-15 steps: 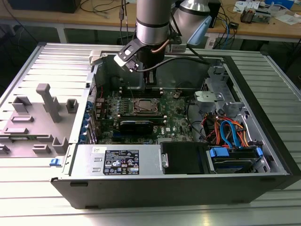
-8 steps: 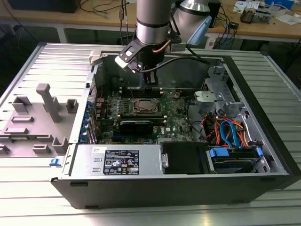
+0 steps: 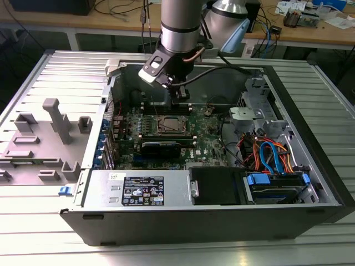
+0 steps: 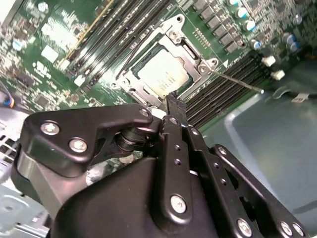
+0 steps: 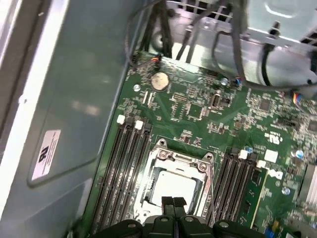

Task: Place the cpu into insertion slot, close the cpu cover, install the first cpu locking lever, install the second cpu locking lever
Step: 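Install the first cpu locking lever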

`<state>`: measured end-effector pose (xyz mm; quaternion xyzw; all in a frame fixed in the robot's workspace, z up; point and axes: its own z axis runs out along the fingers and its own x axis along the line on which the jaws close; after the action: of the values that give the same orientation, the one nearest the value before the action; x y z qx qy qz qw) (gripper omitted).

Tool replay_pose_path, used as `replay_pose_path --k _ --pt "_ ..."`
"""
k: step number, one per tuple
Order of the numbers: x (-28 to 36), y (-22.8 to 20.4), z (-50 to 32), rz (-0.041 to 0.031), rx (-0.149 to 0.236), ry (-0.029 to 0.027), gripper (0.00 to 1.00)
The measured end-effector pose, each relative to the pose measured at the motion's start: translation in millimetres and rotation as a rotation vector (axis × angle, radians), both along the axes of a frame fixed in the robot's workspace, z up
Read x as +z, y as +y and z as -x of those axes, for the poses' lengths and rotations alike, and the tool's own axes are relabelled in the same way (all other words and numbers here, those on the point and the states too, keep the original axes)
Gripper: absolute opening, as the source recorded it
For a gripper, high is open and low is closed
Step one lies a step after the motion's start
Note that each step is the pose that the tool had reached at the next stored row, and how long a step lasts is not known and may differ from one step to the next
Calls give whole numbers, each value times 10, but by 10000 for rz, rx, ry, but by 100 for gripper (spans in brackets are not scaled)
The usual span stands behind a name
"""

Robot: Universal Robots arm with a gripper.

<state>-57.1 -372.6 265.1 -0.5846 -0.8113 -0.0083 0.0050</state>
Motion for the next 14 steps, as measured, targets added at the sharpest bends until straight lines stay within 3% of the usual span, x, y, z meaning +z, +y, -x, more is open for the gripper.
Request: replay_pose_path --k 2,7,8,14 --pt "-1 0 0 0 779 0 11" --pt "-5 0 0 0 2213 0 11" --pt "-6 0 0 0 2643 0 11" --pt "-7 0 0 -1 3770 0 11"
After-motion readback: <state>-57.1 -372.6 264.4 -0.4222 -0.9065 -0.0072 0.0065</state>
